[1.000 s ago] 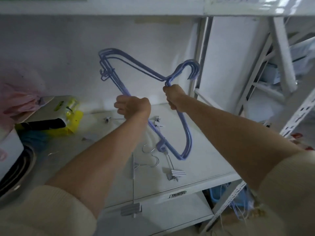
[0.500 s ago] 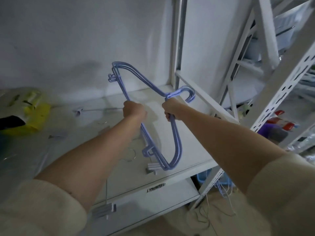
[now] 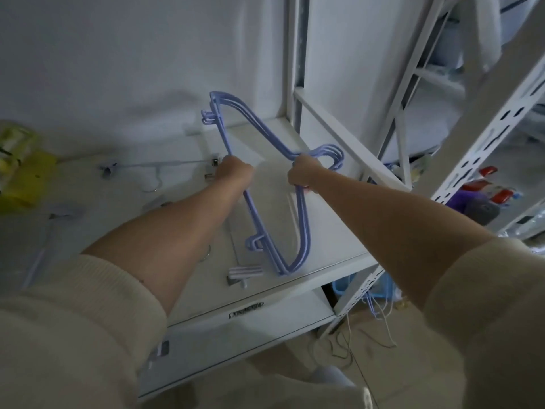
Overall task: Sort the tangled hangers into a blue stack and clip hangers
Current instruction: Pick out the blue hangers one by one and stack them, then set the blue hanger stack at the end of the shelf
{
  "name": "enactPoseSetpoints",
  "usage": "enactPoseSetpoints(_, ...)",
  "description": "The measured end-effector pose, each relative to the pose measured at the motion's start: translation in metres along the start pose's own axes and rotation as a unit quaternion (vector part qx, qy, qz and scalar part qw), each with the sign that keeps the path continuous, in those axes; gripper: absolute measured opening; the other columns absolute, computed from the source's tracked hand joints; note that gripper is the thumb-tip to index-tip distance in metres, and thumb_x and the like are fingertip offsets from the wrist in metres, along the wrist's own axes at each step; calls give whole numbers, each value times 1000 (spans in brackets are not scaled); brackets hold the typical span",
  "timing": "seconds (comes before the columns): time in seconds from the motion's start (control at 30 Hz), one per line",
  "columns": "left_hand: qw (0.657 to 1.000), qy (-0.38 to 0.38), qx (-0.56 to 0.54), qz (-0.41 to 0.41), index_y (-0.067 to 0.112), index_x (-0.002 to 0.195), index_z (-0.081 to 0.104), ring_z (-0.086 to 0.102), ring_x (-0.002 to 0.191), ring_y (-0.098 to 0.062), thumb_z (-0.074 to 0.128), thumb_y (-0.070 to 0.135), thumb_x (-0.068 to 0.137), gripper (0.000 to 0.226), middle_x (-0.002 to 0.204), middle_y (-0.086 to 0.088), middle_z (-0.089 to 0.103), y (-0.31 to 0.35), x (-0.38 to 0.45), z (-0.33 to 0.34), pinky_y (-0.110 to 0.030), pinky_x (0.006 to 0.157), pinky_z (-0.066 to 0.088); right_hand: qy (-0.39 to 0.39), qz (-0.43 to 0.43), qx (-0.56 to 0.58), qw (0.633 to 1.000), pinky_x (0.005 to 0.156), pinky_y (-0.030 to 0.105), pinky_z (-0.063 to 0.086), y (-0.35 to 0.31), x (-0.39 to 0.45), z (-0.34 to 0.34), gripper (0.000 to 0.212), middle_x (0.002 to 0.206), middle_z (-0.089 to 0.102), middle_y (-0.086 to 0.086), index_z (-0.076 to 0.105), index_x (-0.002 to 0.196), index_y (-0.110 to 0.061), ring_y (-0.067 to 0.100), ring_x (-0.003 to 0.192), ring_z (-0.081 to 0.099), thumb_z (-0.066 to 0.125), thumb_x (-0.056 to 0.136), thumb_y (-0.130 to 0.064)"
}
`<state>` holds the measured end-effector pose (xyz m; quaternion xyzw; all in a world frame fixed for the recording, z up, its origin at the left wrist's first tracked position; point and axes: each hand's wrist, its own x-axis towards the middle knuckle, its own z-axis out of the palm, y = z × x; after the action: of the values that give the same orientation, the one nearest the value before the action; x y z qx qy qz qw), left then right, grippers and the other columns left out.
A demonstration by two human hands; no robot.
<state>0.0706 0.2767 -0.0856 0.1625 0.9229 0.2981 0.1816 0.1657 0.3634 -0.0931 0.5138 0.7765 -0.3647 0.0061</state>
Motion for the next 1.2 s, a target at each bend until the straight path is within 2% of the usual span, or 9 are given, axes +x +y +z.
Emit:
enactPoseSetpoints(0.07, 998, -19, 56, 5, 0, 133, 46, 53, 123, -33, 47, 14, 93, 43, 136, -17, 53, 4, -5, 3, -35, 95, 45, 15, 16, -24, 999, 56, 28, 43, 6, 4, -3, 10, 82, 59, 17, 54, 91, 3, 25, 63, 57, 48, 90, -5)
enactPoseSetpoints(0.2, 993, -56, 102, 28, -2, 131, 45, 56, 118, -33, 49, 13, 91, 43, 133, -18, 54, 4, 1, 16, -33, 86, 47, 60, -12, -40, 997, 74, 30, 41, 16, 11, -5, 39, 127, 58, 19, 50, 131, 7, 31, 109, 60, 43, 94, -4)
enactPoseSetpoints(0.4, 991, -66, 100, 64, 0, 128, 46, 55, 116, -33, 54, 8, 88, 42, 129, -19, 55, 7, 14, 25, -33, 82, 46, 80, -44, -124, 988, 92, 34, 47, 21, 23, -9, 34, 126, 59, 18, 55, 123, 6, 33, 117, 58, 45, 92, -3)
enactPoseSetpoints(0.7, 984, -72, 148, 66, -2, 125, 49, 59, 113, -33, 58, 11, 87, 41, 126, -19, 58, 7, 20, 35, -33, 79, 48, 50, -77, -222, 971, 79, 34, 50, 27, 38, -15, 27, 110, 62, 21, 57, 112, 9, 35, 106, 62, 46, 87, 3)
enactPoseSetpoints(0.77, 983, -72, 153, 71, -2, 126, 49, 59, 113, -33, 55, 12, 89, 40, 126, -19, 58, 9, 20, 33, -33, 84, 49, 55, -79, -215, 972, 66, 29, 43, 26, 39, -16, 10, 86, 56, 13, 56, 89, 6, 31, 84, 62, 47, 85, 2)
enactPoseSetpoints(0.87, 984, -76, 143, 76, -1, 127, 47, 58, 114, -32, 52, 16, 91, 40, 127, -18, 58, 13, 21, 30, -34, 86, 49, 86, -85, -184, 975, 63, 29, 40, 21, 37, -18, 23, 74, 46, 9, 38, 64, -6, 23, 63, 49, 49, 84, -1)
enactPoseSetpoints(0.97, 986, -47, 139, 79, 0, 133, 43, 55, 119, -33, 50, 15, 90, 46, 131, -18, 54, 14, 17, 27, -35, 90, 48, 102, -99, -190, 972, 73, 33, 44, 14, 30, -18, 9, 101, 56, 16, 56, 88, 1, 32, 96, 56, 50, 84, -5)
enactPoseSetpoints(1.03, 986, -26, 138, 86, 2, 140, 33, 50, 123, -34, 51, 16, 88, 57, 136, -20, 47, 13, 14, 25, -37, 94, 46, 108, -105, -213, 965, 81, 37, 45, 10, 23, -17, 29, 116, 54, 18, 56, 112, -1, 34, 112, 51, 51, 84, -8)
enactPoseSetpoints(1.2, 979, 17, 132, 152, 3, 133, 40, 50, 120, -38, 49, 18, 87, 49, 134, -22, 45, 10, 13, 8, -37, 87, 43, 125, -144, -243, 951, 76, 36, 38, -3, 6, -23, 33, 121, 51, 15, 51, 117, -5, 33, 114, 48, 48, 85, -11)
